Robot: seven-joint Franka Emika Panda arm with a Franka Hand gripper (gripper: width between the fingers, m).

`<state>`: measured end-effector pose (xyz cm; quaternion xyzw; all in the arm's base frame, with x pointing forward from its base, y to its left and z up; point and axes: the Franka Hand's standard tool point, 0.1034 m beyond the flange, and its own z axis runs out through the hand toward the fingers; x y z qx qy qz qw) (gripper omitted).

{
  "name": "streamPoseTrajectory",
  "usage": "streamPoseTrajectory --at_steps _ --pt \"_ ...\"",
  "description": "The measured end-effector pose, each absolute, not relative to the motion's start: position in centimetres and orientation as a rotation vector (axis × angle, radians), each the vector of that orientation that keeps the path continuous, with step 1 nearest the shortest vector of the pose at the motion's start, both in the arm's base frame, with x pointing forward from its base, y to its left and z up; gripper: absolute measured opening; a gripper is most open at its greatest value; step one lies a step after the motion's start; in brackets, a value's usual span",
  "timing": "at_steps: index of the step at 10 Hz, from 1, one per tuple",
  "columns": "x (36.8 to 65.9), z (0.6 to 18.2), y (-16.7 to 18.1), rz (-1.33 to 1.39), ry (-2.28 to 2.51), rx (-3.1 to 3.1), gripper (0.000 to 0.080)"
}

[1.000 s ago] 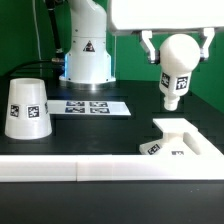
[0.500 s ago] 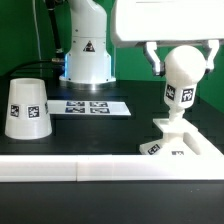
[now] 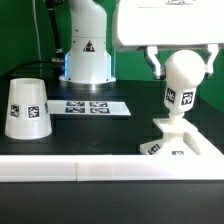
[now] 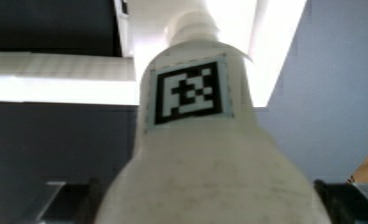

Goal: Assemble lamp

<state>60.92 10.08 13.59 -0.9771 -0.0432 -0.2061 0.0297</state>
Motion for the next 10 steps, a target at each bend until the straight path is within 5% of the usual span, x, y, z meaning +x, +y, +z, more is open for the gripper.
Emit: streamPoseTrajectory --at_steps 10 --pt "59.0 12.3 10.2 -0.857 -0.142 -2.965 0.0579"
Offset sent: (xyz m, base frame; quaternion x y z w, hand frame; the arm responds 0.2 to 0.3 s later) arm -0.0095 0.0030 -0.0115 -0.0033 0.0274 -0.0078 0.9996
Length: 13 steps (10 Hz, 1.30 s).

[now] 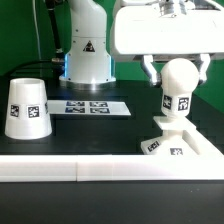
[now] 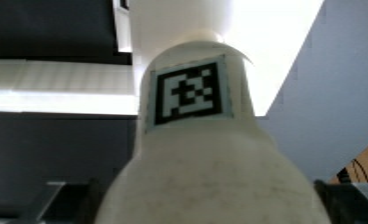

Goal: Assemble lamp

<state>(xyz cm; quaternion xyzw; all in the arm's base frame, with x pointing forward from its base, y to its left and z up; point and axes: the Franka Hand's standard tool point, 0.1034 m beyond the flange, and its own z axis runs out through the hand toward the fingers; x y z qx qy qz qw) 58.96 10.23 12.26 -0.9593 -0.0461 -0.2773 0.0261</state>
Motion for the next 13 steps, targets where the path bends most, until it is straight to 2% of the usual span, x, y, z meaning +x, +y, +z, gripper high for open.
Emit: streamPoseTrajectory --at_steps 2,7,11,13 --pt "59.0 12.3 10.1 -0.855 -0.132 -2.966 0.0678" --pt "59.0 12.4 9.9 -0.857 -0.142 -2.969 0.0699" --pt "59.3 14.2 9.2 -0.816 -0.162 -2.984 0.0699" --pt "59.1 13.9 9.4 -0.777 -0.167 -2.993 0.0699"
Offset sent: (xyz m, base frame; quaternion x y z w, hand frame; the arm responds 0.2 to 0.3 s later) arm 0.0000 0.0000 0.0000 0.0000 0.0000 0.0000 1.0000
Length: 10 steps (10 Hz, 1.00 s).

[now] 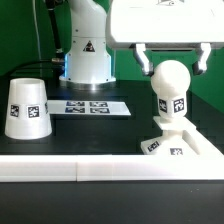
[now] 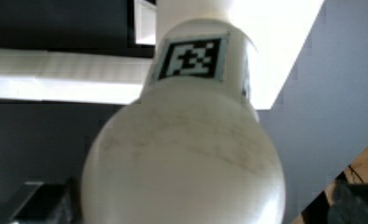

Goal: Assemble lamp

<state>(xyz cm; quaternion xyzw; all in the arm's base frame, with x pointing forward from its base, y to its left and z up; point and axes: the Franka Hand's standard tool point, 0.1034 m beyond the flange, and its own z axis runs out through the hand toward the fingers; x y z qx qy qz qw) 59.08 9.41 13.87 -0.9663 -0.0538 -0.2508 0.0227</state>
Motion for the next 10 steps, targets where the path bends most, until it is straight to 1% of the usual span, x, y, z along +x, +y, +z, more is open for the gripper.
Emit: streamPoseTrajectory --at_steps 1,2,5,7,8,9,10 --pt "59.0 13.7 9.3 -0.758 -0.168 -2.998 0.0699" --pt "58.7 13.1 9.0 -0.644 -0.18 -3.025 0.0699" --pt "59.0 13.2 8.6 -0.309 -0.176 -3.064 0.0699" --pt "58.5 13.0 8.6 -0.078 -0.177 -3.071 0.0699" --pt "58.9 13.0 8.6 0.003 -0.177 -3.068 0.0699" --pt "59.4 12.9 8.6 -0.036 -0.175 -3.069 0.0699" --pt "59.3 12.7 8.6 -0.03 -0.174 -3.069 0.0699"
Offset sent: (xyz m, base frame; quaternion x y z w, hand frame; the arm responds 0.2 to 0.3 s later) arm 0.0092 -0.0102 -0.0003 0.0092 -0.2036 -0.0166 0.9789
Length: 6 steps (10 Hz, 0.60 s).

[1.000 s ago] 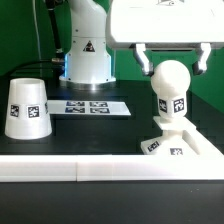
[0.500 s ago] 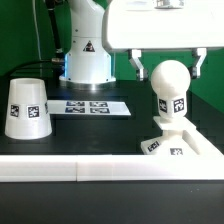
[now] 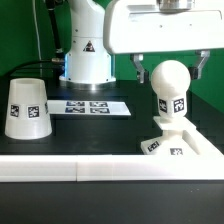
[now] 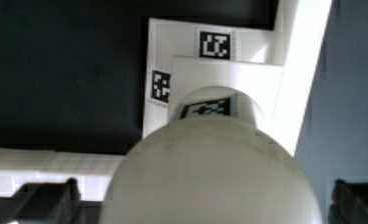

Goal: Assemble lamp

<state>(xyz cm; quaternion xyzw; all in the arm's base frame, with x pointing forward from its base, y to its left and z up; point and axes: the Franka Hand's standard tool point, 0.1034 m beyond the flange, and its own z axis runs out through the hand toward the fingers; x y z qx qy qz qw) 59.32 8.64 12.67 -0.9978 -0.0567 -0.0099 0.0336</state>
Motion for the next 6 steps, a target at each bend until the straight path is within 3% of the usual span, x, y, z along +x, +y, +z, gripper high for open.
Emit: streamPoseTrajectory --at_steps 6 --pt "59.41 12.31 8.87 -0.026 -0.183 -3.069 0.0699"
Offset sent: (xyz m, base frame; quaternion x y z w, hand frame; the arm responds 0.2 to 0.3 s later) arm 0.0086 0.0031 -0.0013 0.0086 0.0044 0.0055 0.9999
